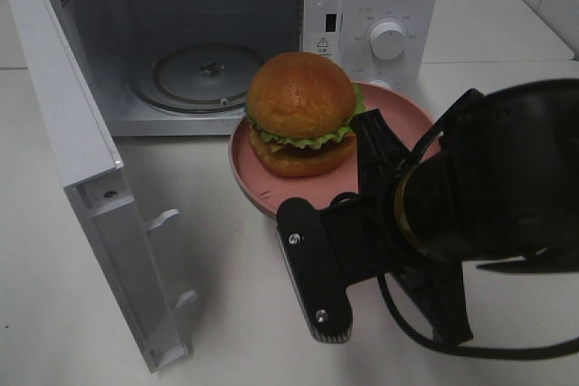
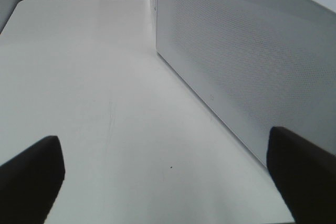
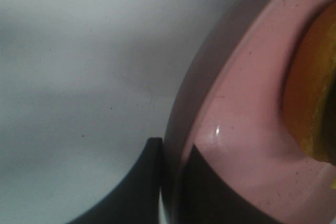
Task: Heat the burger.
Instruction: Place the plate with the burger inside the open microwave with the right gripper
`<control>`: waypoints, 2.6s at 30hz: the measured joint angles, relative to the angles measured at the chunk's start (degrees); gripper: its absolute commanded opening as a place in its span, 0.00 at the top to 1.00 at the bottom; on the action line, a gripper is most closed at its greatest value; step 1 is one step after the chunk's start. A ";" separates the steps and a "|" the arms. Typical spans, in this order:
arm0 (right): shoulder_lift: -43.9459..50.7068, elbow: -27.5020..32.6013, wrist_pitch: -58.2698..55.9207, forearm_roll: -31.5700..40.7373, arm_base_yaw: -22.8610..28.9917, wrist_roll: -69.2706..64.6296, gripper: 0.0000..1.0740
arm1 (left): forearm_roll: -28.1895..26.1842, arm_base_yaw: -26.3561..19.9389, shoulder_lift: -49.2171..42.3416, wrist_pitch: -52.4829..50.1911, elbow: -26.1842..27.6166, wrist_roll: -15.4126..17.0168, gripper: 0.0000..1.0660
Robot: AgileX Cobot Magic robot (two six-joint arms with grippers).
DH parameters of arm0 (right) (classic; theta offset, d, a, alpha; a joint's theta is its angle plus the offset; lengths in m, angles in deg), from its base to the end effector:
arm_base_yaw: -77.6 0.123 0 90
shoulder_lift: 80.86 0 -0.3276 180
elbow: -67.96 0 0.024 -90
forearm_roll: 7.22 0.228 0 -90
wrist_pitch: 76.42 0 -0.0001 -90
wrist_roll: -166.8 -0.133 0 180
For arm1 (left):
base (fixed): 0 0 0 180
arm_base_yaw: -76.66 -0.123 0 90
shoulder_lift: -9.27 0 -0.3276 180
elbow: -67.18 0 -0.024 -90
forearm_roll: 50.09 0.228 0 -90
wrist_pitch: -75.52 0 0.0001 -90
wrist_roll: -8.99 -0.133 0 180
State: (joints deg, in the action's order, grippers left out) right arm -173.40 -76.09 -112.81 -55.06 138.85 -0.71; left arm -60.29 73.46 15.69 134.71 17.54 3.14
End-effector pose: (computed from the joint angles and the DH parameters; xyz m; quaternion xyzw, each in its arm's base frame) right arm 0.1758 0.1986 0.2191 -0.7772 0.5498 -0.2067 0.2257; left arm -0.0294 -0.0219 0.2515 0.0219 0.8409 -0.0465 0.5387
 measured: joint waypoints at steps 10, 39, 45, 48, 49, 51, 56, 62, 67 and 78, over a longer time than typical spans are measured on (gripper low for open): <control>0.00 -2.69 5.79 10.37 -10.03 23.49 1.00 | 0.00 0.00 0.00 0.00 0.00 0.00 0.06; 0.00 -4.24 13.24 39.25 -23.84 76.20 1.00 | 0.00 0.00 0.00 0.00 0.00 0.00 0.06; -0.17 -4.30 16.04 39.13 -23.84 76.20 1.00 | 0.00 0.00 0.00 0.00 0.00 0.00 0.06; -1.60 -5.10 16.27 39.13 -23.84 75.92 1.00 | 0.00 0.00 0.00 0.00 0.00 0.00 0.06; -2.92 -6.13 16.33 39.13 -23.84 75.52 1.00 | 0.00 0.00 0.00 0.00 0.00 0.00 0.06; -4.18 -7.45 16.16 39.13 -23.84 74.77 1.00 | 0.00 0.00 0.00 0.00 0.00 0.00 0.06; -6.59 -10.08 16.21 39.13 -23.84 73.68 1.00 | 0.00 0.00 0.00 0.00 0.00 0.00 0.06; -9.57 -13.64 16.39 39.19 -23.84 72.19 1.00 | 0.00 0.00 0.00 0.00 0.00 0.00 0.06; -11.06 -15.47 16.39 39.25 -23.78 72.14 1.00 | 0.00 0.00 0.00 0.00 0.00 0.00 0.06; -15.47 -20.00 17.42 40.45 -22.57 71.73 1.00 | 0.00 0.00 0.00 0.00 0.00 0.00 0.06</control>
State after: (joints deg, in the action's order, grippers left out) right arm -188.87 -96.08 -95.39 -14.61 116.27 71.02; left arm -60.29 73.46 15.69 134.71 17.54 3.14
